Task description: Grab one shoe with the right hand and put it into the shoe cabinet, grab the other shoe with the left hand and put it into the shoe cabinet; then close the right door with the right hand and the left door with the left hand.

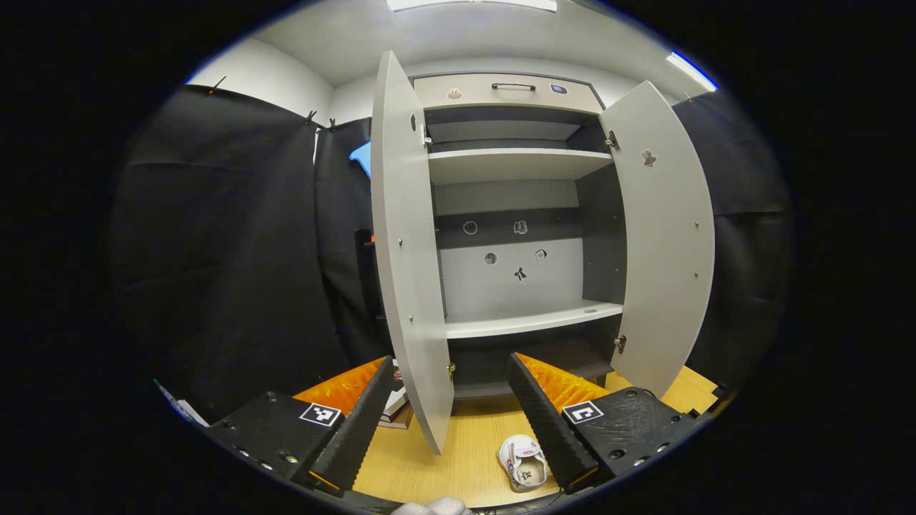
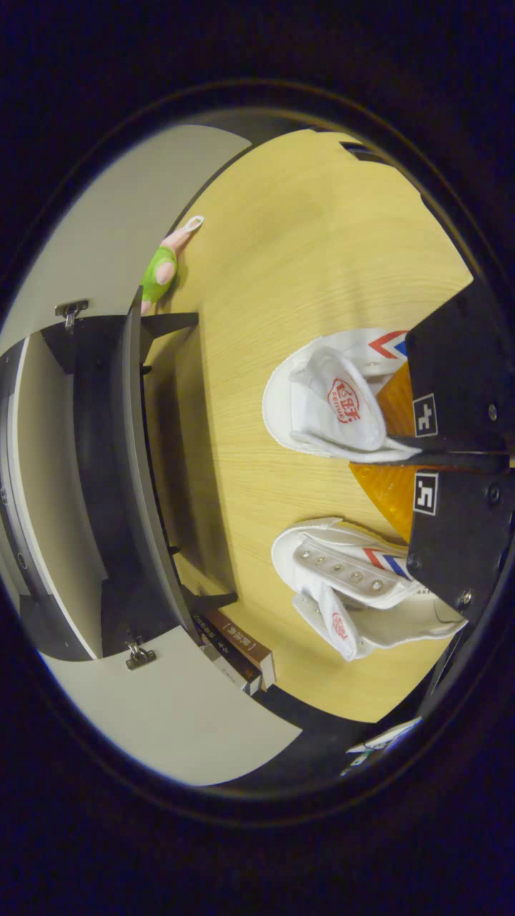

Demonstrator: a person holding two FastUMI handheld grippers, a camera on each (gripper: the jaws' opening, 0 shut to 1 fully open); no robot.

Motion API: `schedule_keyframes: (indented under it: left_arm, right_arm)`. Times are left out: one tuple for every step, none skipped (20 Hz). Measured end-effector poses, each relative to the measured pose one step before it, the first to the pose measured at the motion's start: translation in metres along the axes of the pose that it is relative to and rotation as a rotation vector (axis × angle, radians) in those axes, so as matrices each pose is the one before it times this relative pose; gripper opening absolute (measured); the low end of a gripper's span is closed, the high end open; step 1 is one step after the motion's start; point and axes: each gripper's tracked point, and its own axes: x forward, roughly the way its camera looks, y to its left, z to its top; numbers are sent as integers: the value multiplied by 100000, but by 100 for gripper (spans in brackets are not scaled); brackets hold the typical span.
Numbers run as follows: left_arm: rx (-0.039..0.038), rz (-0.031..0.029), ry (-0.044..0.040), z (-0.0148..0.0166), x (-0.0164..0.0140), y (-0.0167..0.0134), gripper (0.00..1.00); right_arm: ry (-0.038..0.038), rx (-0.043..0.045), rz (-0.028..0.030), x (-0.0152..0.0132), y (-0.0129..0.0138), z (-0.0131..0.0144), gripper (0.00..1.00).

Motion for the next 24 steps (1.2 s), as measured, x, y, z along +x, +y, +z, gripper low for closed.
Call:
schedule_keyframes:
  left_arm:
    - [-153,-289,-224,36,50,-171,96]
    - [92,216,-646,142,129,-17,96]
    - [-44,247,-214,19,133,-37,96]
    - [-379,-211,-58,-111,99,-144,96]
    - [-369,-463,374,-151,19,-204,96]
    - [-100,-289,25,-77,-30,-94,96]
    - [285,-475,661,-139,1,-98,96]
    - [254,-156,293,-222,-136,-29,96]
    - [-14,-58,-172,20,-114,40,96]
    - [-573,-315,329,-180,-122,-24,96]
    - [-764,-525,121,-142,-127,-115,96]
    - [-273,-373,-291,-34,-37,-30,96]
    - [632,145,123,-102,19,149,96]
    - [352,1201,-216,-53,-44,412,100]
    - [-874,191,-352,186,42,202,96]
    - [-1291,54,-1079,194,32,1,96]
    - [-877,805,-627,200,71,154,96]
    - [-506,728,-314,19,-15,158,96]
    - [-699,1169,-156,-3,-20,155,96]
    - [-985,844,-171,24,-163,74,96]
    - [-834,757,-134,13,-127,21,96]
    - [-397,1344,48,-14,-37,240,96]
    - [-217,1460,316,-59,-46,181,96]
    - [-7,1599,238,20,-224,116,96]
  right_arm:
    - [-579,-2263,-324,-375,-313,453,4]
    - [-648,-2591,104,-698,-191,449,5]
    - [-455,-1159,139,-605,145,466,5]
    - [-728,-572,867,-751,77,541,5]
    - [-1260,-1239,386,-885,243,741,5]
    - [-1756,-2180,-127,-953,46,1088,5]
    - [-2184,-2071,-121,-1161,132,1314,5]
    - [-2396,-1603,35,-1081,183,1596,5]
    - [-2847,-1040,555,-1266,281,1839,5]
    - [-2873,-340,680,-1079,228,2075,5]
    - [-2717,-985,251,-951,185,2042,5]
    - [-3062,-1672,51,-974,187,2279,4]
    - [-3333,-1937,497,-797,29,2528,5]
    - [-3232,-605,490,-600,154,2532,5]
    - [-2975,-273,666,-474,257,2359,5]
    - [-2835,-1002,369,-182,-42,2500,4]
    - [-2804,-641,66,120,-106,2585,5]
    - [-2812,-1257,130,353,10,2535,5]
    - [-3001,-1952,-506,403,-193,2529,4]
    - [-2631,-1009,-830,690,-279,2452,5]
    - [-2035,-1602,-347,963,24,2064,4]
    - [-1929,-872,-150,1303,-254,2071,4]
    - [-1110,-192,124,1476,-137,1673,5]
    - [-826,-1188,-28,1263,-174,1484,4]
